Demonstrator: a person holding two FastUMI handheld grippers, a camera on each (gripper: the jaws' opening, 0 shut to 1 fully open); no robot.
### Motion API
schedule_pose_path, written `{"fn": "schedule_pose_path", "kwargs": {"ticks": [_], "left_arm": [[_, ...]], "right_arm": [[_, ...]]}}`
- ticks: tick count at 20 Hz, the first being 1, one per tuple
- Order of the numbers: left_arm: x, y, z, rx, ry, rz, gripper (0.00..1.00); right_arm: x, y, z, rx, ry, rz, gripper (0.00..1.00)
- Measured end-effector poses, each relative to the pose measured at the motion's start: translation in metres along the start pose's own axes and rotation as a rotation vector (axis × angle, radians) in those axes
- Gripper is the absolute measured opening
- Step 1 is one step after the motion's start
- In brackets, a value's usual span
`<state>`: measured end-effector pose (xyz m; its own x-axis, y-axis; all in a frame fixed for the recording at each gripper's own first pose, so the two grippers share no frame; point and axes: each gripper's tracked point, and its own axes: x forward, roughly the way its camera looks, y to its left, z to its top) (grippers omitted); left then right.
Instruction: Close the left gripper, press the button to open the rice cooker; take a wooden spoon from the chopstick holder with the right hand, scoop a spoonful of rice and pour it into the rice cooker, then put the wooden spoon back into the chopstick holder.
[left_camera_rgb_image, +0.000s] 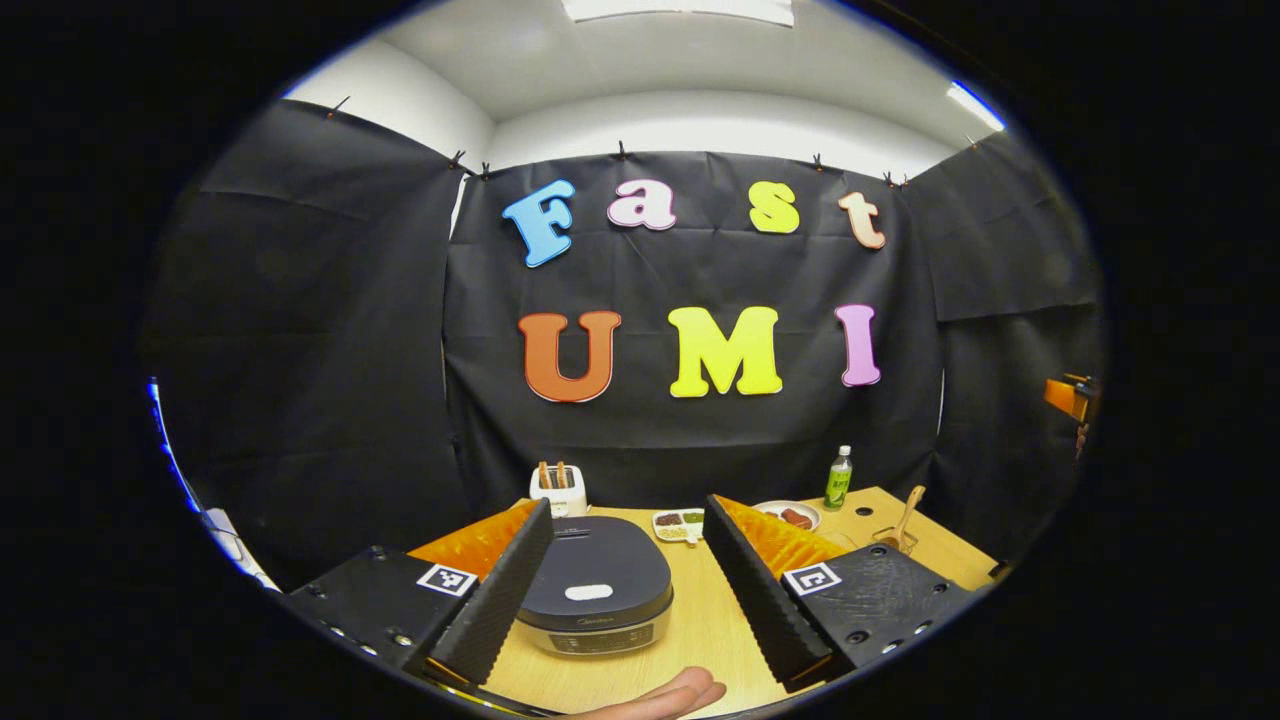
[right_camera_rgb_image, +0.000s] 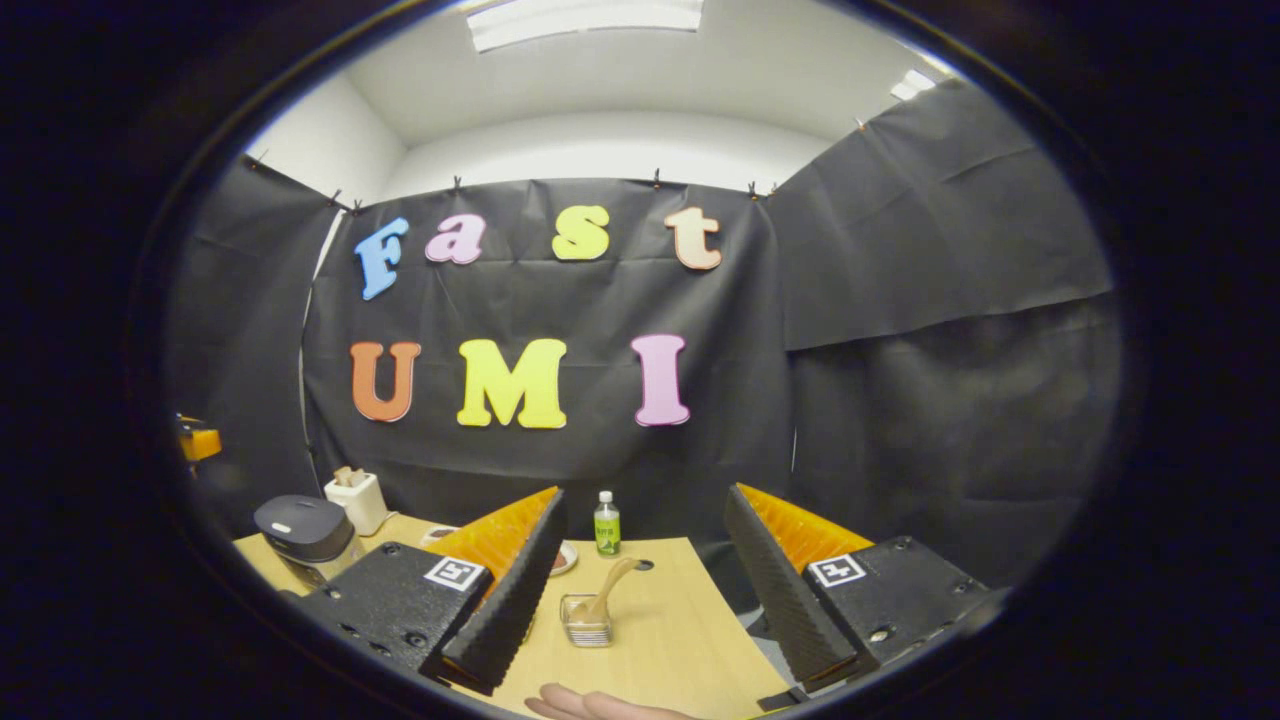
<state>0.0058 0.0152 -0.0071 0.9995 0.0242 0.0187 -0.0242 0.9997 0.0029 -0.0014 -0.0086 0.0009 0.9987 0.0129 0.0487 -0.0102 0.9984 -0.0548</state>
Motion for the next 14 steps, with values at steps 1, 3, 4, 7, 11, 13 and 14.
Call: {"fn": "schedule_pose_path", "kwargs": {"ticks": [1, 3, 4, 7, 11, 13, 14], "left_arm": [[0.003, -0.001, -0.004, 0.006, 0.008, 0.003, 0.96], [0.008, -0.001, -0.011, -0.002, 0.019, 0.010, 0.89], [0.012, 0.000, -0.016, -0.006, 0.030, 0.013, 1.00], [0.028, 0.004, -0.046, -0.015, 0.105, 0.027, 0.92], [0.051, 0.016, -0.076, -0.019, 0.170, 0.049, 0.66], [0.061, 0.012, -0.096, -0.069, 0.239, 0.018, 0.62], [0.067, 0.015, -0.107, -0.086, 0.262, 0.019, 0.48]], "right_arm": [[0.000, -0.001, 0.001, -0.001, -0.006, -0.001, 1.00], [0.001, -0.002, -0.001, -0.013, -0.009, -0.003, 0.99], [0.001, -0.001, -0.001, -0.019, -0.015, -0.001, 0.99], [0.001, 0.001, -0.004, -0.037, -0.036, 0.000, 0.99], [0.006, 0.003, -0.014, -0.028, -0.038, 0.002, 1.00], [0.011, 0.001, -0.020, -0.011, -0.034, -0.002, 1.00], [0.014, -0.001, -0.025, -0.005, -0.027, -0.006, 1.00]]}}
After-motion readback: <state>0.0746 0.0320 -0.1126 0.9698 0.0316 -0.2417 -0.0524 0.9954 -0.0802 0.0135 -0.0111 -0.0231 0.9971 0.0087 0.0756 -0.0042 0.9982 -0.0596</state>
